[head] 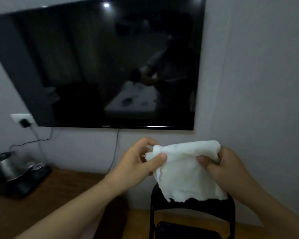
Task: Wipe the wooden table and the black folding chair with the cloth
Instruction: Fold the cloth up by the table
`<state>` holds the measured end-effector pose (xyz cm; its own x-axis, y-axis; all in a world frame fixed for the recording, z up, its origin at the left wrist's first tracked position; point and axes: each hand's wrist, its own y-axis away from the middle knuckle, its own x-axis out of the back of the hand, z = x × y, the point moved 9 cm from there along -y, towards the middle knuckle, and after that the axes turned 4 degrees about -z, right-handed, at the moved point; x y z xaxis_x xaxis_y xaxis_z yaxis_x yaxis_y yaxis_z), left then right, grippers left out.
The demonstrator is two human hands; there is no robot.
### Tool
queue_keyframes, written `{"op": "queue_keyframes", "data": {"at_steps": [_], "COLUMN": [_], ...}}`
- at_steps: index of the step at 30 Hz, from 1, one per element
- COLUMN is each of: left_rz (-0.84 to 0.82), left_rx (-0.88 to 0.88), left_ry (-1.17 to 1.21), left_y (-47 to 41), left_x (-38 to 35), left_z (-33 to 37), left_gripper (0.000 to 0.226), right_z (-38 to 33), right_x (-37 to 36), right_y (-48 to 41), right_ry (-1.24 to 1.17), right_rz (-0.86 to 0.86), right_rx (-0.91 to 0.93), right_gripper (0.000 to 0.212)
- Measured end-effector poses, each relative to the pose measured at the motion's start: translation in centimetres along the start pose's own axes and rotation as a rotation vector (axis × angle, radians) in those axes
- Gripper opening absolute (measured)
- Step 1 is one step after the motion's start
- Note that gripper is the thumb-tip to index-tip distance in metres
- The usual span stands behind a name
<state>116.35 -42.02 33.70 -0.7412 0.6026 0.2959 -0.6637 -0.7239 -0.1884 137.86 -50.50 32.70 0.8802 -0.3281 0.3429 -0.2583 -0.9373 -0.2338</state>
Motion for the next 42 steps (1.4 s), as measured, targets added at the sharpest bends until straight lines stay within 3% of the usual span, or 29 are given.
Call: {"op": "queue_keyframes", "data": {"at_steps": [4, 9, 12, 17, 19, 23, 28, 34, 38, 41, 42], "left_rz": [0.204, 0.530, 0.653, 0.815, 0.805, 0.893, 1.089, 0.959, 1.026, 0.801, 0.712], "left_rx": [-0.049, -0.018, -0.051, -0.130, -0.142, -0.112, -0.141, 0.034, 0.177, 0.257, 0.279], "left_ry": [0.049, 0.345, 0.492, 0.527, 0.401, -0.067, 0.026, -0.131, -0.464, -0.546, -0.545], "left_y": [6.1, 13.1, 16.6, 23.6, 26.4, 32.0, 41.2, 49.4, 52.8, 50.4, 49.3], "left_x": [3.8, 9.1, 12.8, 21.1, 24.1, 29.6, 36.0, 41.1, 46.3, 49.7, 50.7], "left_z": [0.8, -1.4, -1.1, -0.1, 0.5, 1.4, -1.3, -5.1, -3.9, -3.3, -3.5], "left_gripper": [0.027, 0.018, 0.010, 0.016, 0.017, 0.017, 0.025, 0.046, 0.024, 0.061, 0.063], "right_z": [-6.7, -11.9, -14.6, -18.7, -20.8, -24.6, -28.0, -30.8, -32.9, -34.9, -35.7], "right_x": [-4.9, -11.4, -15.7, -24.5, -28.3, -36.3, -46.0, -56.4, -61.8, -66.7, -68.3], "right_y": [1.0, 0.6, -0.1, -0.7, -0.5, 0.8, 2.9, 5.7, 6.2, 6.9, 7.1], "right_ry": [0.069, 0.146, 0.147, 0.065, 0.035, 0.008, 0.025, 0.068, 0.083, 0.114, 0.129], "right_rz": [-0.171, -0.375, -0.438, -0.559, -0.600, -0.704, -0.820, -0.894, -0.934, -1.005, -1.029], "right_rx": [0.104, 0.124, 0.136, 0.146, 0.175, 0.213, 0.253, 0.296, 0.321, 0.387, 0.423], "right_gripper": [0.027, 0.024, 0.022, 0.017, 0.020, 0.019, 0.016, 0.023, 0.015, 0.009, 0.008]}}
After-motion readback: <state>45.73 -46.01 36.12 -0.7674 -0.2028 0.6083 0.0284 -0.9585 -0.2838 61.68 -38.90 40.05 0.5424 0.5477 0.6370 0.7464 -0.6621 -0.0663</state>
